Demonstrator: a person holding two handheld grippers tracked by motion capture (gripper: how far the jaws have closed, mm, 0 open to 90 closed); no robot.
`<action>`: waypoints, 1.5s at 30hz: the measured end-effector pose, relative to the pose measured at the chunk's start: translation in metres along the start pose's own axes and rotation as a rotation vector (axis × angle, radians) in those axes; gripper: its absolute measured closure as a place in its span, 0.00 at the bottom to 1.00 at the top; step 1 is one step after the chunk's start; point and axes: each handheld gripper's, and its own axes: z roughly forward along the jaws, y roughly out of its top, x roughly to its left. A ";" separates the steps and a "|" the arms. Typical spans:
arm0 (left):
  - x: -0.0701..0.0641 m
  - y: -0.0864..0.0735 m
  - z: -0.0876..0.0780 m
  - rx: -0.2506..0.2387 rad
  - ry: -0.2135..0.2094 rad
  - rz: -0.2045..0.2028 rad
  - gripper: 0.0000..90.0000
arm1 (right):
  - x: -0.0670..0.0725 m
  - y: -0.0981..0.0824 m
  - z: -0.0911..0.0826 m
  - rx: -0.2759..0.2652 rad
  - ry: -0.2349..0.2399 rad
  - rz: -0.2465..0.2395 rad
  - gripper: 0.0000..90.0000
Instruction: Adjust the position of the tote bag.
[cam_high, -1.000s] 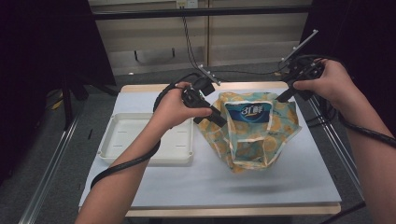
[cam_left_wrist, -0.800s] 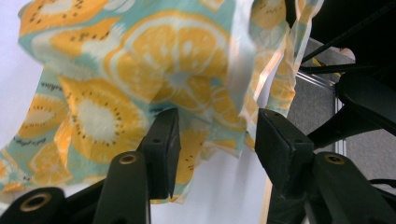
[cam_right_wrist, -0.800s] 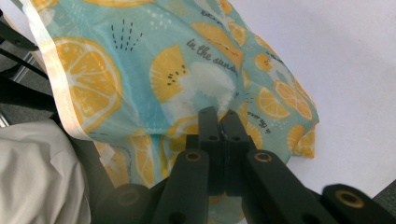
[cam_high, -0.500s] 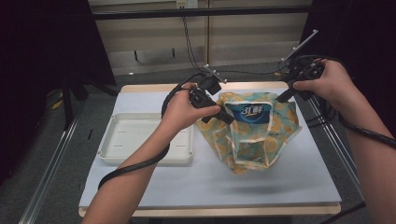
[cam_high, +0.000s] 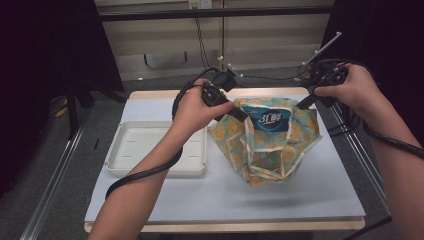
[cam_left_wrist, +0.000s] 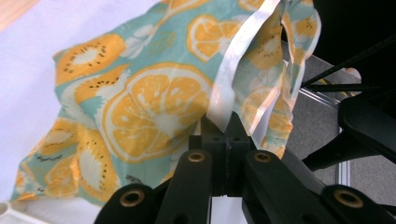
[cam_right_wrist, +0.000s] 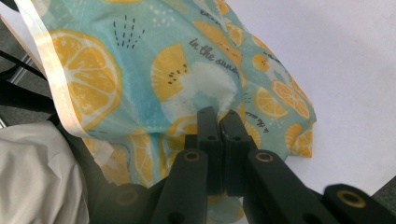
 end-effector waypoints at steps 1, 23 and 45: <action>0.000 0.001 -0.002 0.001 0.005 0.001 1.00 | 0.000 0.000 0.000 0.003 0.000 0.001 0.99; 0.021 0.036 -0.016 -0.011 0.135 0.008 1.00 | -0.002 0.001 0.000 0.022 -0.017 -0.007 0.98; 0.024 0.030 0.002 0.045 0.115 -0.010 1.00 | 0.010 -0.003 -0.030 -0.018 -0.091 -0.034 0.64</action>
